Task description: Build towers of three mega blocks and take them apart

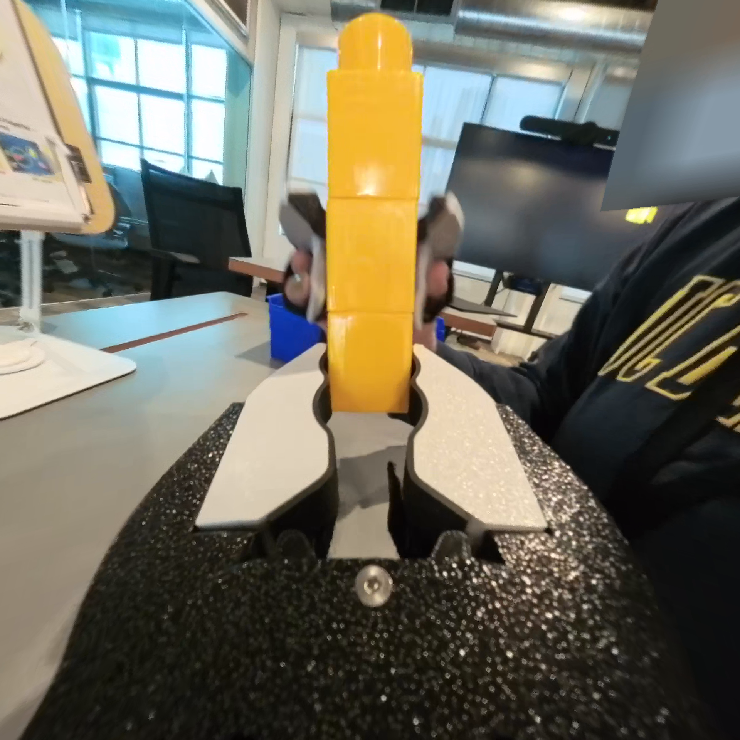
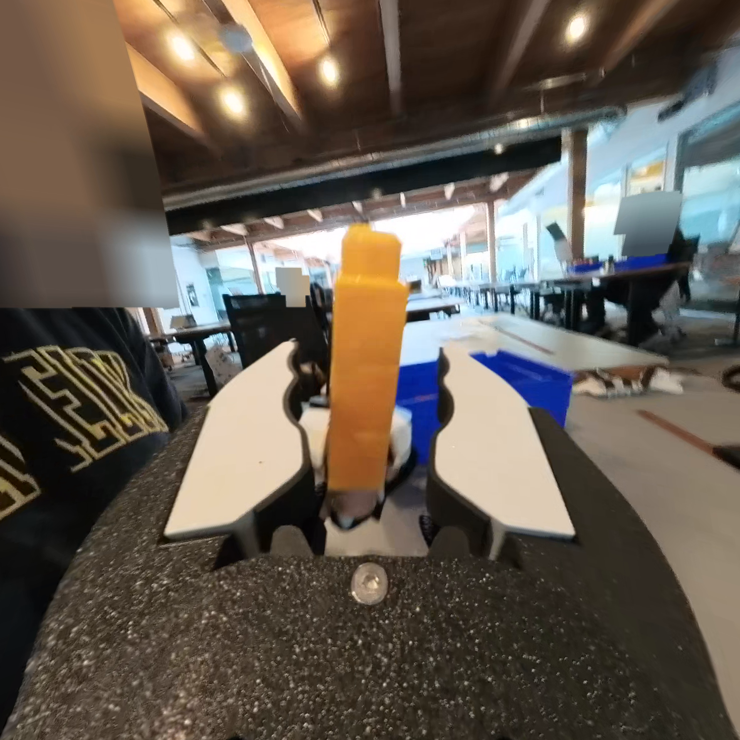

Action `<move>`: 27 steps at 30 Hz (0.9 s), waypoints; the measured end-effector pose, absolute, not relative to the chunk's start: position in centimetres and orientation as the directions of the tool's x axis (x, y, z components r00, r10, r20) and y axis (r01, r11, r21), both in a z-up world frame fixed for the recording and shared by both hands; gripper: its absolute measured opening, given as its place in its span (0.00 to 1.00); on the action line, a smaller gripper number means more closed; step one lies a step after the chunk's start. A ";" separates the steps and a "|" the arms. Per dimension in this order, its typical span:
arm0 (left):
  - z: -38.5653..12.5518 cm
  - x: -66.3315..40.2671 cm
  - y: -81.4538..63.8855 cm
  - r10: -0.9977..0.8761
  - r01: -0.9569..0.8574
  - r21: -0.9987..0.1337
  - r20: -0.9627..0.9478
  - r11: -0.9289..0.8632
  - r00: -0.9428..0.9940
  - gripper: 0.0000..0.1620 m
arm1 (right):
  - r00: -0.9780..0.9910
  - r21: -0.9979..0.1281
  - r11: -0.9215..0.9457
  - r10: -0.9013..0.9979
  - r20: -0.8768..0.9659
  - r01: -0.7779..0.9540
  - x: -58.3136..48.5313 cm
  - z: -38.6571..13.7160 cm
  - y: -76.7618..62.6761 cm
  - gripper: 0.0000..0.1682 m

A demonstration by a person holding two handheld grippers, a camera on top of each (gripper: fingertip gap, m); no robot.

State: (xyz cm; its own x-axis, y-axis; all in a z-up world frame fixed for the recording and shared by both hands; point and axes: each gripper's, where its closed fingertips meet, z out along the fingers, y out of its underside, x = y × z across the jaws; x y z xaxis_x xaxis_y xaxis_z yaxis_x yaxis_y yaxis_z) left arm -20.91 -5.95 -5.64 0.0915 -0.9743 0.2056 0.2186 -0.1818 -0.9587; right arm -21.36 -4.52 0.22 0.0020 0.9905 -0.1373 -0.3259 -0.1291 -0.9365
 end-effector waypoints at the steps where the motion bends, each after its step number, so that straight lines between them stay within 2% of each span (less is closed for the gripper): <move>1: -5.7 -21.0 -5.7 -0.973 0.220 -0.958 0.209 -0.183 0.100 0.22 | 0.015 -0.941 -0.135 0.989 -0.147 -0.311 -21.4 -0.3 -4.6 0.40; 5: -6.6 -20.5 -5.8 -0.976 0.170 -0.971 0.187 -0.167 0.110 0.22 | 0.064 -0.952 -0.120 0.987 -0.144 -0.282 -21.5 -0.9 -4.9 0.41; 10: -7.6 -19.0 -6.5 -0.988 0.051 -0.994 0.102 -0.097 0.116 0.22 | 0.173 -0.972 -0.004 0.984 -0.045 -0.235 -18.9 0.8 -5.0 0.44; 12: -8.1 -18.5 -6.9 -0.992 -0.005 -0.998 0.067 -0.068 0.102 0.22 | 0.185 -0.995 0.033 0.983 0.015 -0.098 -18.1 0.5 -5.4 0.47; 14: -8.6 -18.0 -7.2 -0.996 -0.065 -0.997 0.027 -0.033 0.090 0.22 | 0.196 -0.992 0.037 0.979 0.061 0.124 -17.6 -0.9 -5.6 0.57; 16: -9.1 -17.4 -7.5 -0.997 -0.130 -0.991 -0.015 0.005 0.079 0.22 | 0.177 -0.947 0.062 0.976 0.123 0.316 -17.1 -2.3 -6.1 0.58; 19: -9.8 -16.8 -7.7 -0.994 -0.227 -0.971 -0.087 0.070 0.068 0.22 | 0.133 -0.845 0.089 0.974 0.186 0.528 -16.3 -3.8 -6.9 0.51; 22: -10.2 -16.2 -7.9 -0.987 -0.294 -0.948 -0.146 0.122 0.061 0.22 | 0.078 -0.758 0.106 0.976 0.203 0.644 -15.6 -5.0 -8.1 0.42; 24: -10.4 -15.8 -8.1 -0.983 -0.322 -0.935 -0.175 0.149 0.053 0.22 | 0.037 -0.722 0.114 0.981 0.191 0.683 -15.3 -5.6 -8.9 0.24; 26: -10.7 -15.4 -8.4 -0.980 -0.337 -0.926 -0.193 0.167 0.044 0.22 | 0.032 -0.687 0.117 0.979 0.201 0.718 -14.7 -6.1 -9.2 0.24; 27: -10.7 -15.2 -8.5 -0.979 -0.331 -0.927 -0.201 0.177 0.040 0.28 | 0.033 -0.685 0.119 0.978 0.205 0.718 -14.4 -6.0 -9.4 0.24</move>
State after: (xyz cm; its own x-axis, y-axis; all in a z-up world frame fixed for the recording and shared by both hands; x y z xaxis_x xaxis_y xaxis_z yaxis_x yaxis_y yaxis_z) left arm -15.20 -8.50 -10.67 0.0403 -0.9788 -0.2010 -0.3308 0.1767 -0.9270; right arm -14.40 -9.45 -6.02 0.0329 0.9783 0.2047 0.7184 0.1193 -0.6853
